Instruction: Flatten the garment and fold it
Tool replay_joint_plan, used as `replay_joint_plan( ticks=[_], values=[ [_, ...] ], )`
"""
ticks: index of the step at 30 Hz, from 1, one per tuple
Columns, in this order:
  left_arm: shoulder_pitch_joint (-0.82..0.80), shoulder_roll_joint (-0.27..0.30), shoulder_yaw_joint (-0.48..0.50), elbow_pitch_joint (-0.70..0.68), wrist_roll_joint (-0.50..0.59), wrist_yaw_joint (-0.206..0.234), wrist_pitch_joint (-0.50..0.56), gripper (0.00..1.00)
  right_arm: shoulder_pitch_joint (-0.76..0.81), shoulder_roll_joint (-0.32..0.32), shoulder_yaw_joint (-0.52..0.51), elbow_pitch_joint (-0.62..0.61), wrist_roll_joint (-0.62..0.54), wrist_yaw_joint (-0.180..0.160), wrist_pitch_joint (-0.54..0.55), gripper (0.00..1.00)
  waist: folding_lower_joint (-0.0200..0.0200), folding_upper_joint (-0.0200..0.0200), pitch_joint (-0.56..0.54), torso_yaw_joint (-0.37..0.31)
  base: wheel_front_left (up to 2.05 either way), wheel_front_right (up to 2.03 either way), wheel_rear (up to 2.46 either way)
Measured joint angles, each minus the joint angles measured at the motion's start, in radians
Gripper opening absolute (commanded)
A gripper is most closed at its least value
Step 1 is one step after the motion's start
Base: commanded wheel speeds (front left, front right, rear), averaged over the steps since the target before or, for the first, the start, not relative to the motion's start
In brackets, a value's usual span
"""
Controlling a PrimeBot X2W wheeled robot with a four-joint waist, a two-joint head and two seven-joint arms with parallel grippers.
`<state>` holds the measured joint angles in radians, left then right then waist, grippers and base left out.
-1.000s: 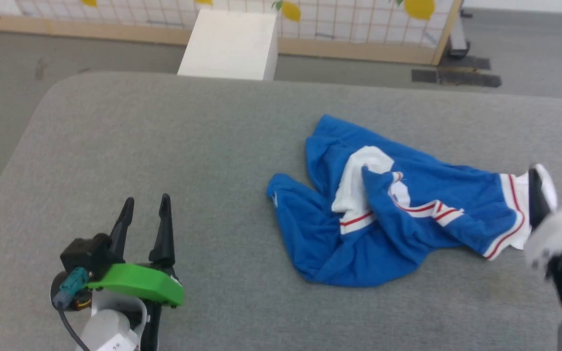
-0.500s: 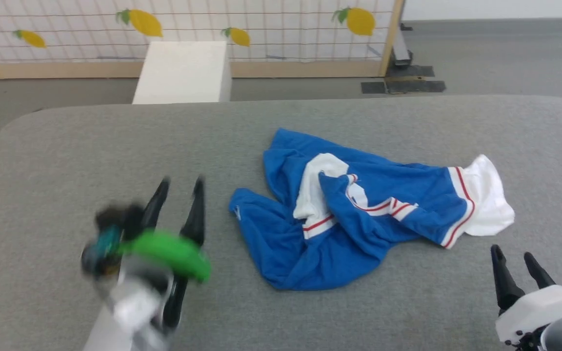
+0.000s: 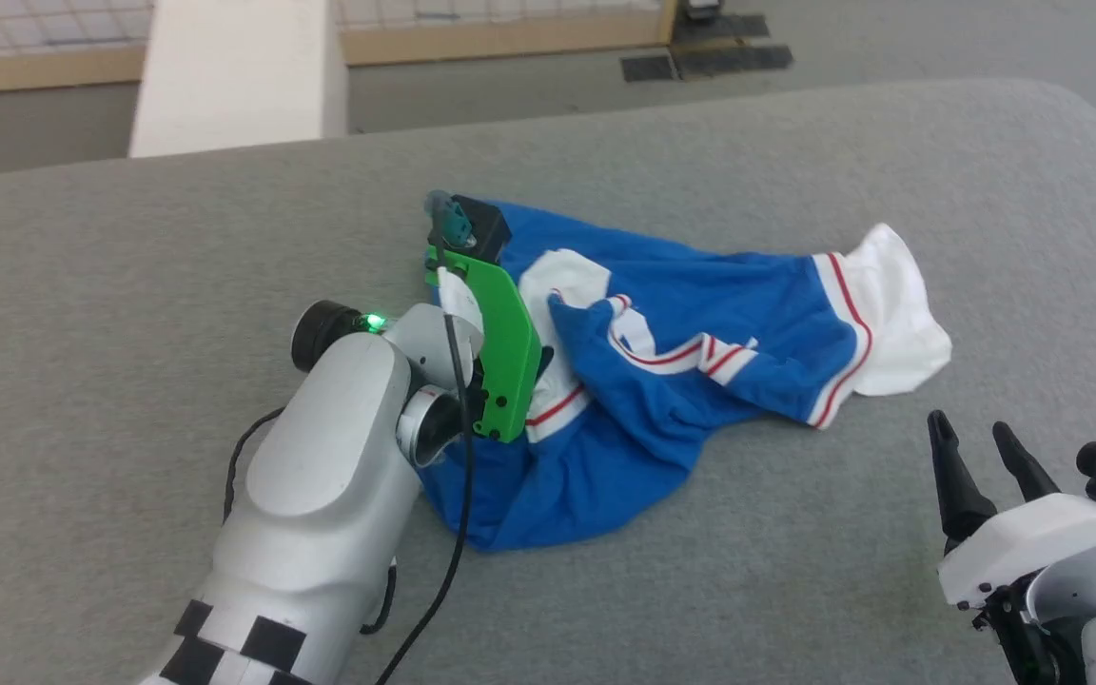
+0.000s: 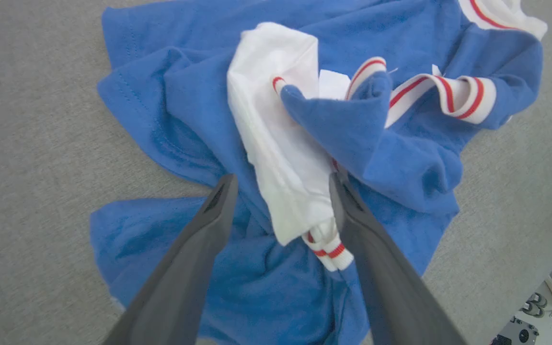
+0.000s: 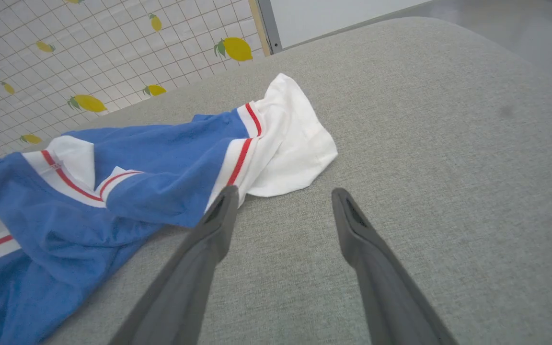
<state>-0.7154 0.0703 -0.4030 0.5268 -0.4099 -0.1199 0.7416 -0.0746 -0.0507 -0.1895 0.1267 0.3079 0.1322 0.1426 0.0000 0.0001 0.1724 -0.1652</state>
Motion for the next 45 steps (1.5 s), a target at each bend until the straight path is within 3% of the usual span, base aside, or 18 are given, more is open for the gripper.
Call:
replay_joint_plan(
  ticks=[3,4,5,6,8,12,18,22,28,31,34,35,36,39,45],
  values=[
    [-0.002,0.005,-0.013,0.007,-0.007,-0.003,0.016,1.0,-0.003,0.0,-0.004,0.015,0.0,0.0,-0.013,1.0,0.0,0.0,0.024,-0.023,0.0,0.0,0.0],
    [-0.002,0.009,-0.018,0.008,-0.01,-0.003,0.018,0.72,-0.003,0.0,-0.006,0.019,0.0,0.0,-0.016,1.0,-0.0001,0.0,0.032,-0.03,0.0,0.0,0.0],
    [-0.002,0.012,-0.021,0.008,-0.012,-0.003,0.018,0.16,-0.003,0.0,-0.007,0.021,0.0,0.0,-0.021,1.0,0.0,0.0,0.038,-0.035,0.0,0.0,0.0],
    [-0.002,0.016,-0.023,0.008,-0.015,-0.003,0.018,0.03,-0.004,0.0,-0.01,0.024,0.0,0.0,-0.023,1.0,0.0,0.0,0.045,-0.04,0.0,0.0,0.0],
    [-0.001,0.022,-0.027,0.01,-0.029,-0.003,0.018,0.0,-0.004,0.0,-0.017,0.026,-0.001,0.0,-0.029,1.0,0.0,0.0,0.054,-0.045,0.0,0.0,0.0],
    [0.001,0.024,-0.02,-0.004,-0.061,-0.004,-0.031,0.0,-0.006,-0.001,-0.038,0.027,-0.012,0.0,-0.032,1.0,-0.0001,0.0,0.06,-0.034,0.0,0.0,0.0],
    [0.002,0.016,0.11,-0.104,-0.168,0.002,-0.192,0.0,-0.007,-0.001,-0.047,0.028,-0.028,0.0,-0.029,1.0,0.0,0.0,0.045,0.016,0.0,0.0,0.0],
    [0.06,0.051,0.224,-0.209,-0.199,0.065,-0.269,0.0,-0.008,0.0,-0.043,0.029,-0.028,0.0,-0.021,1.0,0.0,0.0,0.02,0.064,0.0,0.0,0.0],
    [0.34,0.15,0.361,-0.305,-0.206,0.196,-0.292,0.0,-0.008,0.0,-0.043,0.029,-0.028,0.0,-0.018,1.0,0.0,0.0,-0.016,0.131,0.0,0.0,0.0],
    [0.5,0.142,0.376,-0.323,-0.247,0.223,-0.262,0.0,-0.008,0.0,-0.046,0.029,-0.029,0.0,-0.01,1.0,0.0,0.0,-0.032,0.162,0.0,0.0,0.0],
    [0.597,0.106,0.364,-0.323,-0.272,0.224,-0.241,0.0,-0.007,0.0,-0.047,0.029,-0.028,0.0,-0.01,1.0,0.0,0.0,-0.044,0.185,0.0,0.0,0.0],
    [0.611,0.095,0.365,-0.324,-0.284,0.224,-0.242,0.35,-0.007,0.0,-0.047,0.029,-0.028,0.0,-0.01,1.0,0.0,-0.0001,-0.047,0.19,0.0,0.0,0.0],
    [0.62,0.085,0.365,-0.328,-0.295,0.223,-0.247,1.0,-0.007,0.0,-0.046,0.029,-0.028,0.0,-0.01,1.0,0.0,0.0,-0.051,0.195,0.0,0.0,0.0],
    [0.618,0.078,0.387,-0.357,-0.294,0.212,-0.329,1.0,-0.007,0.0,-0.043,0.032,-0.028,0.0,-0.009,1.0,0.0,0.0,-0.063,0.204,0.0,0.0,0.0],
    [0.596,0.157,0.431,-0.428,-0.101,0.165,-0.747,1.0,-0.007,0.0,-0.038,0.032,-0.028,0.0,0.027,1.0,0.0,0.0,-0.078,0.204,0.0,0.0,0.0]
  ],
)
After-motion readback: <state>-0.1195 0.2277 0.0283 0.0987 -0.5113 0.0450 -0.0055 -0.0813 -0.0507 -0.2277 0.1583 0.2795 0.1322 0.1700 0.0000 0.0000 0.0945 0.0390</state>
